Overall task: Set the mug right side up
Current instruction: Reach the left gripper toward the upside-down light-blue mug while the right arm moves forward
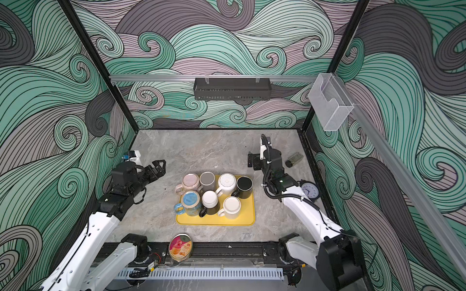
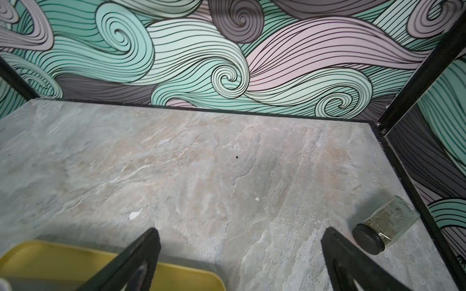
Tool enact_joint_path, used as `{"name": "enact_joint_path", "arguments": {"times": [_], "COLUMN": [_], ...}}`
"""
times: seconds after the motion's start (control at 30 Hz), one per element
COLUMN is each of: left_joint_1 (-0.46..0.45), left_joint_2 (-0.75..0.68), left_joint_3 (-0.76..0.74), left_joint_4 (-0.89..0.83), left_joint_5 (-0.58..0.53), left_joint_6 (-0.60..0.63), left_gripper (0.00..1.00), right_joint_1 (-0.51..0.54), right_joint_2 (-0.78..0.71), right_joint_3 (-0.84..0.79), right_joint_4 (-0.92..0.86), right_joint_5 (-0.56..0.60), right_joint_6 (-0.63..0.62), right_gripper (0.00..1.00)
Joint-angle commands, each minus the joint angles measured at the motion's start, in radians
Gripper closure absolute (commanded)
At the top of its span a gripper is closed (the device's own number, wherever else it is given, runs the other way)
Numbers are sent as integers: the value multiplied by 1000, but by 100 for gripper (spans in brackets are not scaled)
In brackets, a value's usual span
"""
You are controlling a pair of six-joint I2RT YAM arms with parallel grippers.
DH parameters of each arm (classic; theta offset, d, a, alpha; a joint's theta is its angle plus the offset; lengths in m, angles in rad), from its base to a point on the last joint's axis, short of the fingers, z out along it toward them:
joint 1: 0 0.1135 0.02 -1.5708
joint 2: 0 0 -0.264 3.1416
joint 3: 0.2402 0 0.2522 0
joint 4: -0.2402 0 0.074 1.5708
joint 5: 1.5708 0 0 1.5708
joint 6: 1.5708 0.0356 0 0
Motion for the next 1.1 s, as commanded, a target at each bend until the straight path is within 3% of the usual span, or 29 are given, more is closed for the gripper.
{"name": "enact_joint_path", "arguments": {"times": [0.0, 0.13, 0.23, 0.4, 0.53, 0.77, 1.07], "left_joint_1": [-76, -146, -161, -163, -163, -170, -224], "left_joint_2": [34, 138, 158, 98, -6, 5, 100], "left_joint_3": [164, 303, 318, 235, 46, 44, 88], "left_joint_4": [-253, -455, -472, -391, -252, -354, -497], "left_joint_5": [69, 22, 40, 34, 98, 218, 270], "left_joint_6": [123, 312, 440, 722, 946, 998, 1074], "left_gripper": [8, 8, 10, 9, 12, 16, 16], "right_joint_1": [10, 19, 30, 33, 41, 53, 92], "right_joint_2": [-36, -47, -63, -71, -58, -57, 18], "right_joint_3": [-31, -75, -119, -148, -157, -171, -115], "right_joint_4": [4, 112, 185, 213, 238, 275, 193], "right_joint_5": [-111, -211, -233, -227, -222, -186, -181], "right_joint_6": [8, -47, -103, -159, -171, -191, -219], "right_gripper": [1, 1, 2, 0, 1, 0, 1]}}
